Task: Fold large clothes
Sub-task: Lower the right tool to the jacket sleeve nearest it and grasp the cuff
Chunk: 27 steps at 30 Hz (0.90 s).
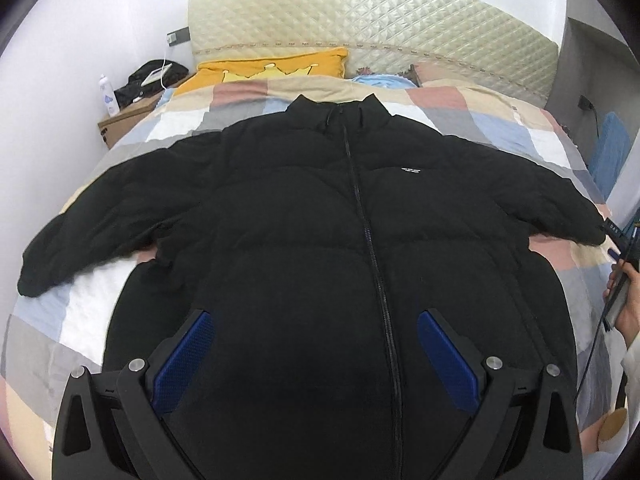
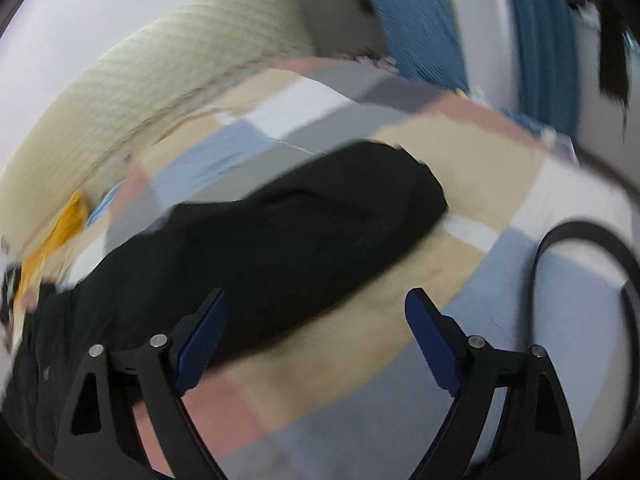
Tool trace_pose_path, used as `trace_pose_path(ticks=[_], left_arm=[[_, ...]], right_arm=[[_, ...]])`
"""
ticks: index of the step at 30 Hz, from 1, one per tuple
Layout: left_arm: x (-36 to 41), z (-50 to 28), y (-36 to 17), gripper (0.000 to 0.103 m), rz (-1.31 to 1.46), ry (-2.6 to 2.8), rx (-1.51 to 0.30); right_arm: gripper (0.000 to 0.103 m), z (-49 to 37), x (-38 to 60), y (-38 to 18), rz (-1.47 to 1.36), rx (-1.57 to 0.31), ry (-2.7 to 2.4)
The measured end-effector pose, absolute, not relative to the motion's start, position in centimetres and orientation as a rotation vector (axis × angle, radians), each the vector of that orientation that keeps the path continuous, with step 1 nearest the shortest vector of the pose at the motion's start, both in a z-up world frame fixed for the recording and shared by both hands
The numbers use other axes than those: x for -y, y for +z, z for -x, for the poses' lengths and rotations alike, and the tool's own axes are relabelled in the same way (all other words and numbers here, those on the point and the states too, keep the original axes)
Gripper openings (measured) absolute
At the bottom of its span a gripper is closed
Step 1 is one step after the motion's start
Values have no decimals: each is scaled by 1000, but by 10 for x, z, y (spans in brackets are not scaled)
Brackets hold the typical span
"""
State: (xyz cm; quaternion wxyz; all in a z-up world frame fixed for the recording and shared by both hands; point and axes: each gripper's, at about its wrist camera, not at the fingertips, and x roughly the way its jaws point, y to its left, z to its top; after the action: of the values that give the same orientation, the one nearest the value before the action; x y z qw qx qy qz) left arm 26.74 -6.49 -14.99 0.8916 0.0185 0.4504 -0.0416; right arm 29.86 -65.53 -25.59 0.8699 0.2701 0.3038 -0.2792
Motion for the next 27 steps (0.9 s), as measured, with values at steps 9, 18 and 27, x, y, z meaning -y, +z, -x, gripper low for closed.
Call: trace_pose_path(ticks=[9,18,27], left_arm=[[58,-282,-165,103,55,-63,-933],[55,-293,-175,103,45,-24,-929],[48,-282,-167,103,36,-7,-864]], right_arm=[[65,-322,721,-300,-811,-512,-606],[66,-347,724,-304,-838,-412,-663],[10,-339,729,-278,-819,-377,-683]])
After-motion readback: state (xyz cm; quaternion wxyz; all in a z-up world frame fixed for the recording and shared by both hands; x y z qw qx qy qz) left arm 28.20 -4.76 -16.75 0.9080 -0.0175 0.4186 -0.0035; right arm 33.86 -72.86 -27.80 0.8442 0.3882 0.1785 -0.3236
